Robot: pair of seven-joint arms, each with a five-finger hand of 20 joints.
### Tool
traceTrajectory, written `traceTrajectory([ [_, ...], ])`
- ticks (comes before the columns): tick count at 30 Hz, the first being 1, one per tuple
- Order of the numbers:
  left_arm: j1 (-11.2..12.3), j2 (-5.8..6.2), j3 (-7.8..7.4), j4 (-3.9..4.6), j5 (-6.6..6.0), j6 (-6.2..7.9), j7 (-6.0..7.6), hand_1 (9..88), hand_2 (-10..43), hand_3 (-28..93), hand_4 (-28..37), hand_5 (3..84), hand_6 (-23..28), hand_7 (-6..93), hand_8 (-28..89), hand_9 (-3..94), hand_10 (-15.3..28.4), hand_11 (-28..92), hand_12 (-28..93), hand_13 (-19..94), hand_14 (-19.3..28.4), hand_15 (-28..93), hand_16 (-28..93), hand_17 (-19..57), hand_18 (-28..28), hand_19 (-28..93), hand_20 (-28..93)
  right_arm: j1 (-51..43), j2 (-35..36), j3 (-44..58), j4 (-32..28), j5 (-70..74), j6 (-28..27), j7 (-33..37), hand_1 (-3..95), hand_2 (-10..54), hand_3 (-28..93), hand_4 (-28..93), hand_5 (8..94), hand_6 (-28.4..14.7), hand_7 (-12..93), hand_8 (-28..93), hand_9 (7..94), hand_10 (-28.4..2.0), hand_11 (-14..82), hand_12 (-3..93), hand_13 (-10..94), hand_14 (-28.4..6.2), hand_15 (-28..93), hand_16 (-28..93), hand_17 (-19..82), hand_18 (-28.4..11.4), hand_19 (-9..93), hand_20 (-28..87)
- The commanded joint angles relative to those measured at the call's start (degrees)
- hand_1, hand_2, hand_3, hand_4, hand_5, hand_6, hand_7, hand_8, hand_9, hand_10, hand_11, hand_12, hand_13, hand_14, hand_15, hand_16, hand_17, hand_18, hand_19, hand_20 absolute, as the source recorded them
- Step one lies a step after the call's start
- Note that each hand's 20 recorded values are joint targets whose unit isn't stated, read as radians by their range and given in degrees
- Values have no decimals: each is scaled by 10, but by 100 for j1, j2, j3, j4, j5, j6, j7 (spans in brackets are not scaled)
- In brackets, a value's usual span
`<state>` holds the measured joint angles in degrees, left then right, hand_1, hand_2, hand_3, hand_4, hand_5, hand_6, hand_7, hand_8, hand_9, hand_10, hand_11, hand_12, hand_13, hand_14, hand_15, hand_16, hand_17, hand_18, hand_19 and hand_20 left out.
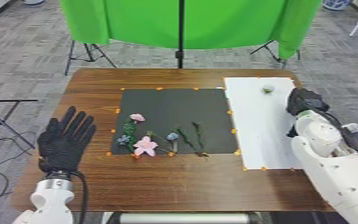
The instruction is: Arrange flowers
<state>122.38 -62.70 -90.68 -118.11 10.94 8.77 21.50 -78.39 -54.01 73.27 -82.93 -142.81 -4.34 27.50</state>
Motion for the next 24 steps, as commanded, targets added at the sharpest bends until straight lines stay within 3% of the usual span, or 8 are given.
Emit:
traceTrajectory([
  [1, 49, -53, -16, 40, 21, -65, -34, 267, 115, 771, -283, 371, 91, 93, -96, 306, 153, 141, 80, 218, 155, 231, -48, -88, 132, 267, 83, -324, 52, -169, -600, 128, 162, -241, 636, -95, 710, -283, 707, 20, 339, -66, 810, -96, 130, 405, 685, -54, 394, 380, 303, -201, 809, 405],
  [6, 130, -89, -55, 4, -1, -50, 20, 266, 115, 770, -283, 371, 90, 93, -96, 307, 153, 142, 80, 219, 156, 231, -49, -88, 132, 266, 82, -362, 52, -426, -1570, 366, 77, -548, 630, -95, 720, -283, 699, 17, 319, -73, 803, -98, 121, 396, 674, -59, 394, 375, 296, -204, 807, 405],
  [12, 164, -88, -47, -10, 3, -42, -42, 265, 114, 770, -283, 371, 89, 94, -96, 308, 150, 143, 79, 220, 154, 232, -50, -88, 132, 267, 82, -318, -260, -837, -2269, 527, -311, -1101, 619, -95, 725, -283, 691, 15, 278, -71, 786, -100, 105, 384, 658, -58, 389, 367, 284, -205, 798, 401],
  [24, 76, -68, -1, 23, -24, -11, -93, 264, 116, 767, -283, 369, 85, 97, -100, 310, 141, 143, 77, 227, 146, 227, -51, -82, 129, 265, 81, -197, -1022, -1578, -2073, 418, -771, -1602, 605, -95, 737, -283, 682, 20, 261, -73, 779, -100, 99, 379, 652, -60, 381, 366, 277, -207, 788, 396],
])
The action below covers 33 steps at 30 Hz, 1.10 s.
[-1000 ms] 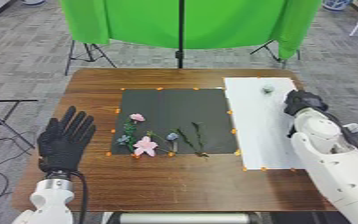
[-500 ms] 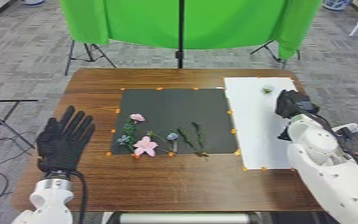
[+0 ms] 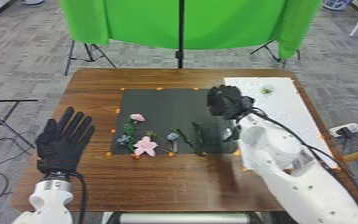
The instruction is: Arrange flowers
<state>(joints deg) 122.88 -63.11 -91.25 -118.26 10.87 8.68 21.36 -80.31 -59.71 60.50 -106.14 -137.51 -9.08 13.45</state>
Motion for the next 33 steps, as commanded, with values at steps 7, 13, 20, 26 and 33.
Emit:
traceTrajectory([
  [7, -10, -3, 93, 46, -71, 92, -7, 260, 115, 770, -283, 368, 84, 99, -101, 310, 141, 143, 77, 228, 142, 227, -50, -81, 129, 265, 82, 30, -516, -441, 392, -44, -620, -159, 600, -95, 740, -283, 676, 17, 249, -88, 771, -105, 95, 374, 645, -61, 376, 363, 273, -207, 786, 394],
  [13, -46, 6, 116, 37, -101, 182, 10, 257, 116, 771, -283, 370, 85, 99, -102, 310, 142, 145, 77, 227, 142, 228, -50, -82, 129, 265, 83, -89, -473, -418, 272, -87, -619, -117, 597, -95, 744, -283, 662, 18, 232, -151, 746, -107, 123, 346, 634, -61, 383, 356, 271, -208, 788, 393],
  [20, -33, 25, 80, 42, -103, 165, 12, 260, 106, 776, -283, 370, 87, 101, -101, 309, 146, 146, 78, 223, 145, 229, -49, -83, 128, 263, 84, -207, -411, -343, 75, -4, -529, -40, 569, -95, 751, -283, 632, 10, 212, -155, 686, -116, 216, 248, 614, -67, 408, 340, 267, -210, 793, 388],
  [26, -52, 36, 95, 44, -102, 185, -10, 263, 99, 777, -283, 371, 89, 98, -100, 307, 149, 145, 78, 219, 147, 230, -50, -85, 129, 264, 85, -245, -388, -327, 67, -32, -563, 37, 557, -95, 764, -283, 620, 8, 208, -155, 658, -124, 244, 212, 600, -73, 431, 320, 263, -211, 794, 387],
  [33, -66, 30, 103, 42, -99, 238, 16, 264, 85, 781, -283, 370, 92, 96, -99, 302, 154, 143, 79, 181, 141, 223, -49, -90, 124, 259, 84, -311, -394, -302, 19, -54, -427, 148, 523, -95, 803, -283, 600, 0, 205, -156, 602, -139, 217, 172, 561, -93, 497, 279, 255, -214, 798, 384],
])
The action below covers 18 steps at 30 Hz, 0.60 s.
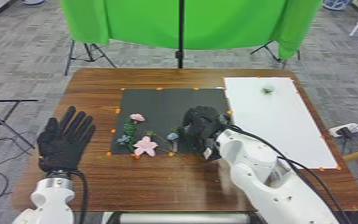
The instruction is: Arrange flowers
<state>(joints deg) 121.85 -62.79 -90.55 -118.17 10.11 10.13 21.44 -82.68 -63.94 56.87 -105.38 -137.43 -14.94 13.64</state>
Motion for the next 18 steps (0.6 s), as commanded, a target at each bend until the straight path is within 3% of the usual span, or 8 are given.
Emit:
traceTrajectory([
  [1, 33, -3, 35, 35, -24, 77, 9, 265, 82, 782, -283, 370, 92, 95, -98, 301, 154, 142, 79, 177, 140, 221, -49, -90, 124, 258, 85, -81, 29, 80, -71, -31, 171, 139, 519, -95, 807, -283, 597, -1, 204, -156, 596, -141, 213, 171, 556, -96, 506, 271, 254, -214, 799, 384],
  [9, 52, -64, 14, 33, -16, 18, 17, 269, 76, 781, -283, 371, 94, 95, -96, 299, 156, 142, 82, 183, 146, 231, -44, -93, 125, 260, 88, -26, 64, 248, -82, 24, 231, 163, 474, -95, 851, -283, 558, -13, 191, -151, 565, -149, 197, 164, 532, -116, 567, 183, 249, -215, 802, 380],
  [14, 81, -61, 5, 11, -4, -29, 54, 270, 77, 779, -283, 371, 95, 93, -96, 300, 157, 142, 83, 186, 148, 232, -45, -93, 126, 261, 87, 244, 153, 653, 193, 78, 811, 521, 434, -95, 846, -283, 522, -23, 180, -144, 510, -163, 164, 155, 473, -131, 518, 140, 237, -217, 773, 361],
  [18, 111, -45, 12, -3, -22, -19, 128, 269, 78, 779, -283, 372, 95, 93, -96, 301, 157, 142, 82, 189, 149, 231, -45, -93, 127, 260, 87, 578, 460, 788, 749, -265, 1964, 703, 413, -95, 849, -283, 513, -31, 175, -141, 488, -169, 150, 151, 436, -137, 462, 126, 246, -217, 796, 364],
])
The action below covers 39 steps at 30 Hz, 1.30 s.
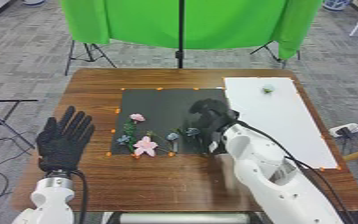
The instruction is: Arrange flowers
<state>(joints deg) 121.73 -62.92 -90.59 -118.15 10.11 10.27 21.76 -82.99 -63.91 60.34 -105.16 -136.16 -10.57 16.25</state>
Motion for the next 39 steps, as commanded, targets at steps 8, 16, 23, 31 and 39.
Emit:
traceTrajectory([
  [8, 202, -4, 26, -48, -2, -93, 168, 252, 87, 779, -283, 372, 95, 90, -95, 302, 157, 140, 82, 192, 150, 227, -44, -93, 127, 259, 86, 1400, 812, 445, 2112, -537, 1029, 862, 394, -95, 864, -283, 467, -34, 183, -146, 411, -169, 131, 141, 318, -164, 373, 113, 202, -216, 754, 338],
  [16, 146, 13, 47, -62, -27, 8, 184, 250, 92, 777, -283, 371, 94, 88, -94, 300, 156, 136, 82, 193, 150, 223, -42, -92, 129, 259, 87, 1785, 578, 482, 2864, -406, 344, 1055, 394, -95, 866, -283, 410, -32, 191, -154, 298, -168, 90, 117, 206, -179, 284, 117, 142, -214, 699, 316],
  [23, 54, 35, 219, -132, -474, 467, 367, 248, 93, 781, -283, 369, 96, 89, -94, 284, 154, 136, 85, 190, 150, 223, -39, -93, 129, 261, 88, 2148, 298, 358, 3395, -202, 281, 926, 404, -95, 857, -283, 321, -22, 189, -159, 266, -150, 86, 105, 224, -167, 250, 131, 144, -213, 684, 304],
  [31, 17, 73, 261, -112, -535, 436, 363, 238, 92, 790, -283, 359, 95, 98, -98, 255, 151, 145, 84, 190, 152, 243, -41, -94, 130, 274, 93, 2215, 296, 227, 3539, -286, 160, 936, 426, -95, 849, -283, 354, -13, 194, -163, 360, -122, 127, 100, 346, -142, 302, 138, 199, -216, 731, 314],
  [39, 38, 90, 182, -67, -422, 177, 244, 237, 93, 790, -283, 361, 96, 101, -101, 270, 154, 150, 81, 198, 155, 251, -46, -94, 132, 278, 93, 2027, 372, 83, 3506, -359, 771, 1169, 619, -95, 746, -282, 694, 17, 257, -69, 735, -99, 104, 296, 589, -59, 344, 326, 268, -196, 801, 372],
])
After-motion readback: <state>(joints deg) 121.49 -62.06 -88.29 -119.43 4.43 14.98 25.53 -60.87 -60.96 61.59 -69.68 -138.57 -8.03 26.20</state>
